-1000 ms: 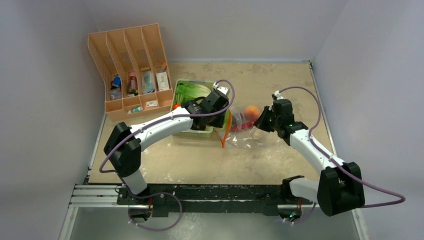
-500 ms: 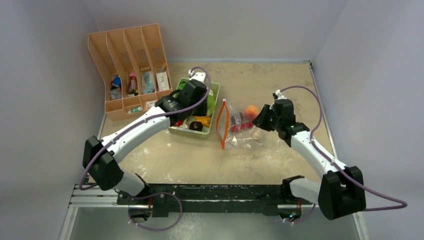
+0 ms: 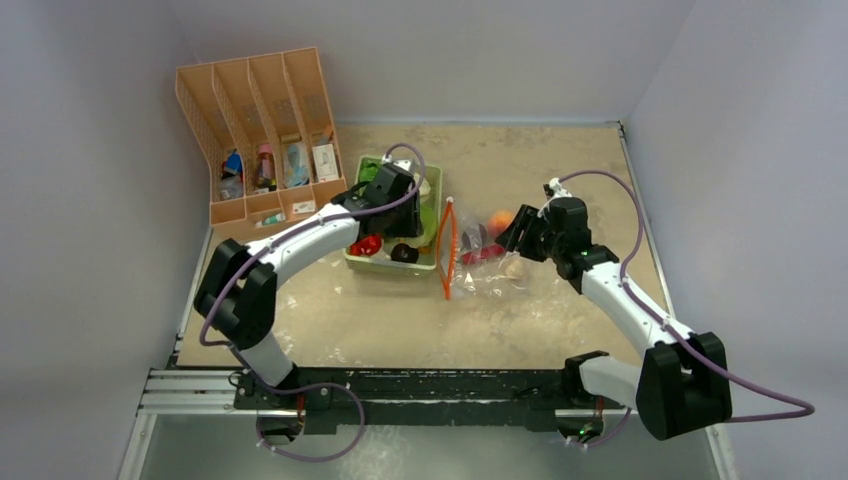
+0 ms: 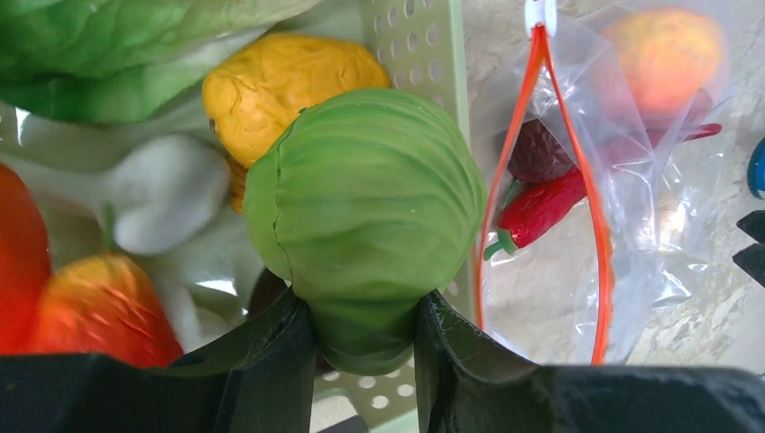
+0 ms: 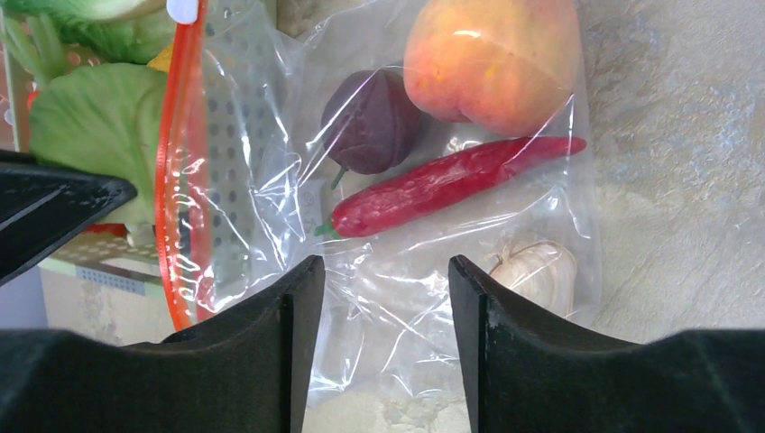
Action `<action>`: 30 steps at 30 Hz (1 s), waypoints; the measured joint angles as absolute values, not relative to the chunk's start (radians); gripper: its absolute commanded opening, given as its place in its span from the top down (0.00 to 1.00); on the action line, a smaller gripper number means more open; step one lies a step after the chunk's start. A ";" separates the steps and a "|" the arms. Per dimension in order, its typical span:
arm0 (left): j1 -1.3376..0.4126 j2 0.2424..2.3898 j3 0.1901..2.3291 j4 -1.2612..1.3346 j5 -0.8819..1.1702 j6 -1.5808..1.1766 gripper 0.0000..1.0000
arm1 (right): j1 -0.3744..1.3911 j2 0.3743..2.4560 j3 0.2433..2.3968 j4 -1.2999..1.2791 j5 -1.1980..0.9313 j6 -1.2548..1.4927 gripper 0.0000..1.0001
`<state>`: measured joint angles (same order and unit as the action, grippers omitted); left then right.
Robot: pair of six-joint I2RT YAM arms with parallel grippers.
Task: Open the zip-top bag and remove the fake food
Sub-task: Place the fake vegetable in the bin.
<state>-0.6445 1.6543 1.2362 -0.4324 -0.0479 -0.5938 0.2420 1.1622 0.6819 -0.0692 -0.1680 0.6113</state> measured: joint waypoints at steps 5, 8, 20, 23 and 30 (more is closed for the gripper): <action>-0.636 1.702 1.260 -0.435 -0.035 -0.609 0.75 | 0.242 1.159 0.682 -0.070 -0.175 0.611 0.40; -0.625 1.694 1.252 -0.431 -0.033 -0.620 0.50 | 0.242 1.157 0.682 -0.069 -0.175 0.611 0.40; -0.591 1.584 1.213 -0.476 -0.106 -0.635 0.39 | 0.242 1.196 0.716 -0.069 -0.226 0.607 0.38; -0.576 1.572 1.213 -0.492 -0.150 -0.636 0.38 | 0.242 1.206 0.725 -0.068 -0.230 0.604 0.38; -0.558 1.572 1.180 -0.488 -0.208 -0.654 0.29 | 0.242 1.213 0.729 -0.068 -0.240 0.601 0.38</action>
